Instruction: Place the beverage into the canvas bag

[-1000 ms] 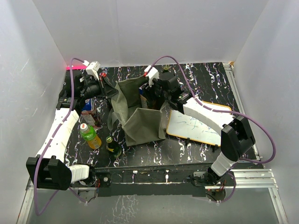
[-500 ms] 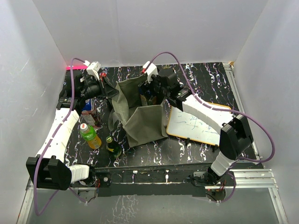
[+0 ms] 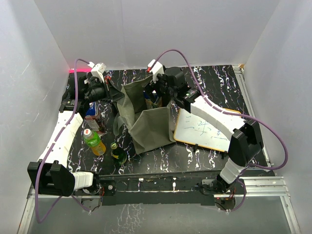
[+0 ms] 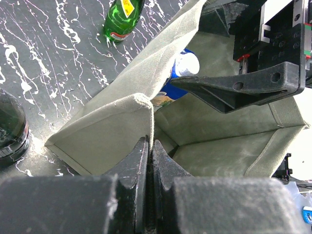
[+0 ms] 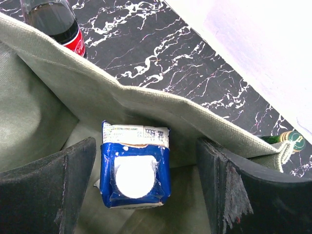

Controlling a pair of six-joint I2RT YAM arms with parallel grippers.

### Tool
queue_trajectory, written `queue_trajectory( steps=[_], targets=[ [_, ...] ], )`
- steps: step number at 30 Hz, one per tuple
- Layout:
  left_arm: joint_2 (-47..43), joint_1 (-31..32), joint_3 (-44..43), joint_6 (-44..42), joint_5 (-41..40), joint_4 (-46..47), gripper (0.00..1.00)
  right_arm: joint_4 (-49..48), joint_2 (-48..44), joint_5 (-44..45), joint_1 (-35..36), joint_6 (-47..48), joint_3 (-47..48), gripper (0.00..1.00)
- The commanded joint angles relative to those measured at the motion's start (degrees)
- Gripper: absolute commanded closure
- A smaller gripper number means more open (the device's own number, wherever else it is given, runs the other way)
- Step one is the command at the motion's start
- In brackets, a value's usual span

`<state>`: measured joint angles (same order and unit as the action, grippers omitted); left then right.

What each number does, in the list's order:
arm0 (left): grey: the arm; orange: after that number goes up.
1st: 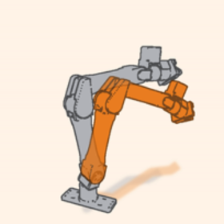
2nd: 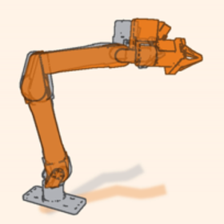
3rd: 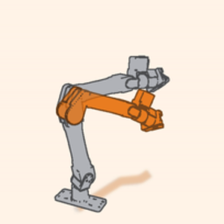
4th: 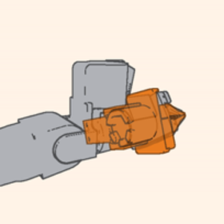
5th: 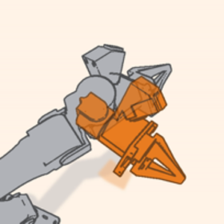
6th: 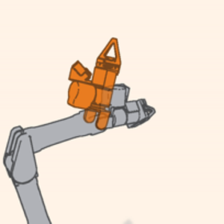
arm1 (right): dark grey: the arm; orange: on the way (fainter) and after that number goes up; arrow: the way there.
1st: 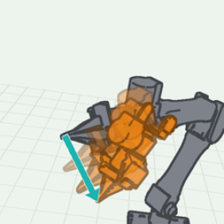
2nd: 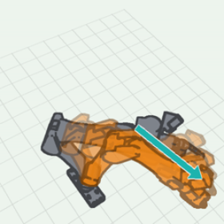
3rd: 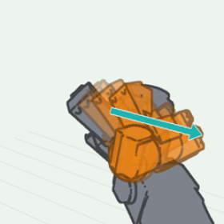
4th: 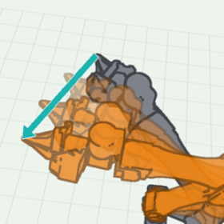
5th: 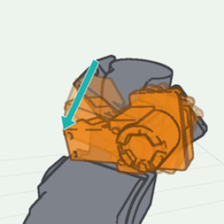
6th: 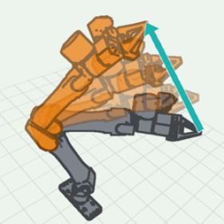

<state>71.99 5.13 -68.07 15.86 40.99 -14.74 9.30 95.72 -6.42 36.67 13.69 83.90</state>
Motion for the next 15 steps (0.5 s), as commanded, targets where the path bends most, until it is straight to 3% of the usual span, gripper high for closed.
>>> queue_trajectory(
  steps=[1,8,15],
  targets=[
    [-0.18,0.32,-2.16,-0.48,1.0,-1.61,1.0,-0.81,-3.25,0.05,-0.3,1.63,3.29,0.14],
    [-0.18,0.41,-2.21,-1.22,0.85,-1.52,1.0,2.03,-3.96,-2.87,-0.17,1.38,5.94,0.14],
    [0.43,0.54,-2.7,-1.43,1.49,-1.25,0.87,6.78,-5.21,-6.43,-0.11,0.05,12.34,0.14]
  ],
)
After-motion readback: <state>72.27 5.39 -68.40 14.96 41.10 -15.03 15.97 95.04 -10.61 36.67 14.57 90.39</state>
